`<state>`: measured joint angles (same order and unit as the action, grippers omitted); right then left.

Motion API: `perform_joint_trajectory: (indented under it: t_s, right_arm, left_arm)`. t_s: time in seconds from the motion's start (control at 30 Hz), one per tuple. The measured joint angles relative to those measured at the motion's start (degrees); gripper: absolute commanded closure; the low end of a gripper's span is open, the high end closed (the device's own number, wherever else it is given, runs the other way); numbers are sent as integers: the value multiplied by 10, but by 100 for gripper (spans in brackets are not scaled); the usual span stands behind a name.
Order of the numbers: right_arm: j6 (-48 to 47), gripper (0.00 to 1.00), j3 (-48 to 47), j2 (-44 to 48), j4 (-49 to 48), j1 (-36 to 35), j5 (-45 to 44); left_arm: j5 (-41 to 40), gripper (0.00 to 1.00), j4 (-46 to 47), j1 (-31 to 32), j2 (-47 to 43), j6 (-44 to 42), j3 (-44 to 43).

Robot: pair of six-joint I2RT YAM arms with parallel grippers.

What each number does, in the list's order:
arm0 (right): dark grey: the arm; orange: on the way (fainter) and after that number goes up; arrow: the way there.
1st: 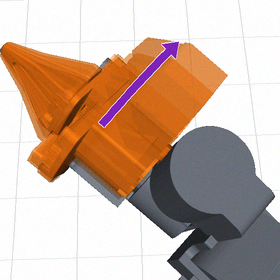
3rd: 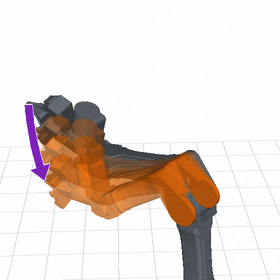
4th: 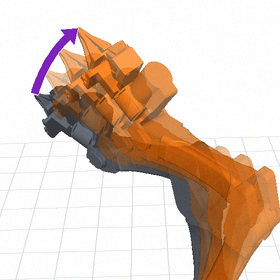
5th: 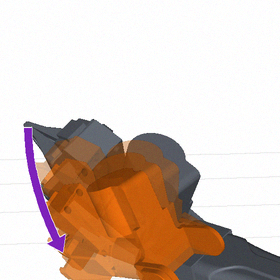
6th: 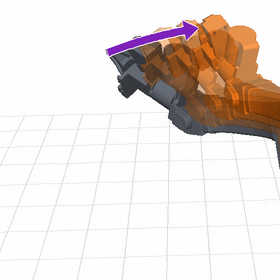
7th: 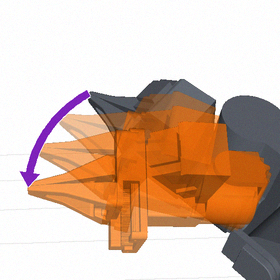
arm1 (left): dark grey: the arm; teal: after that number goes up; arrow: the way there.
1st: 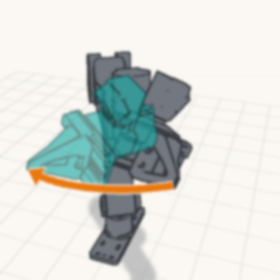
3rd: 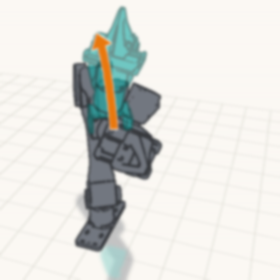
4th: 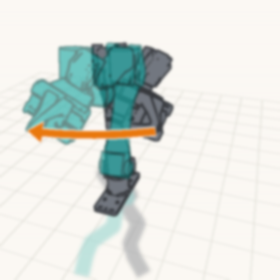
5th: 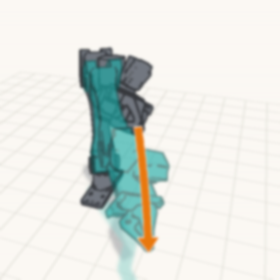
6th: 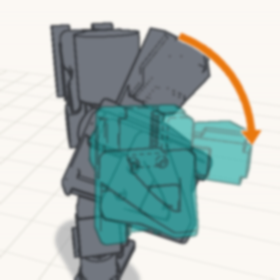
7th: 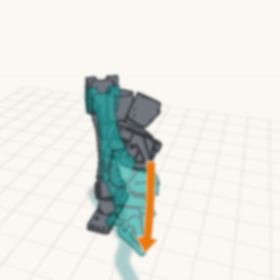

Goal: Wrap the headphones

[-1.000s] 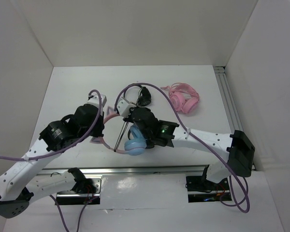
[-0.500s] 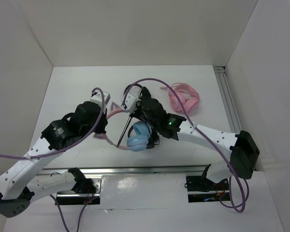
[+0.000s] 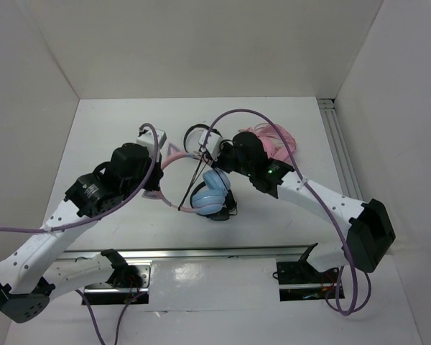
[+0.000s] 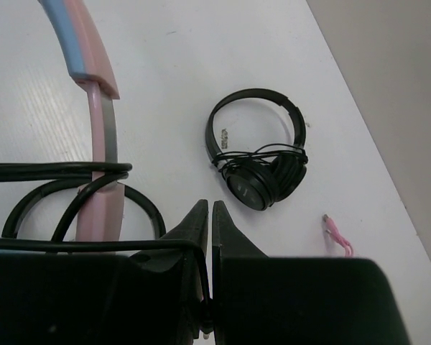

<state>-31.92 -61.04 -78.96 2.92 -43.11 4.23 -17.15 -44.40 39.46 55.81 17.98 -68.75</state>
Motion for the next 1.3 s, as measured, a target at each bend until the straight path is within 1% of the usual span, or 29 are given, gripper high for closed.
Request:
perform_joint_trajectory:
  t_s: [0.03, 0.07, 0.27, 0.47, 0.53, 0.6, 0.67, 0.7, 0.77, 0.8, 0.83, 0.93, 1.07, 1.2, 1.23, 1.3]
  right_arm:
    - [-1, 91, -4, -3, 3, 1, 3]
    - [-2, 94, -6, -5, 3, 1, 5]
    - [-8, 94, -4, -12, 0, 2, -1]
    - [-10, 94, 1, -12, -3, 12, 12]
    - [-10, 88, 1, -12, -3, 14, 19]
    - [-10, 77, 1, -12, -3, 16, 25]
    - [-11, 74, 1, -13, -4, 28, 11]
    - [-10, 71, 1, -14, -3, 39, 17]
    - [-10, 63, 1, -15, -4, 50, 9]
    - [-9, 57, 1, -17, -5, 59, 0]
    - [-6, 55, 1, -18, -5, 68, -8]
    - [-7, 55, 1, -21, -5, 89, -24]
    - [-7, 55, 1, -21, -7, 100, -34]
    - [-5, 55, 5, -21, -11, 104, -43]
    - [-5, 52, 6, -21, -12, 104, -49]
    - [1, 49, 7, -21, -16, 105, -62]
  left_arm:
    - [5, 100, 0, -2, 1, -1, 0]
    - [10, 100, 1, -3, 3, -2, 0]
    - [51, 100, 11, -7, 30, -19, 1]
    - [56, 100, 24, -9, 30, -31, 4]
    - [56, 100, 25, -10, 29, -30, 4]
    - [57, 100, 25, -11, 28, -30, 4]
    - [75, 100, 10, -11, 22, -37, 4]
    - [86, 100, -2, -11, 17, -41, 4]
    - [88, 100, -6, -12, 15, -44, 0]
    - [95, 100, -15, -14, 16, -49, -3]
    - [106, 100, -32, -15, 16, -54, -7]
    - [122, 100, -59, -19, 18, -57, -16]
    - [130, 100, -70, -57, 33, -56, -31]
    - [139, 100, -79, -91, 59, -57, -67]
    - [141, 100, -80, -97, 65, -57, -75]
    - [143, 100, -79, -108, 73, -56, -83]
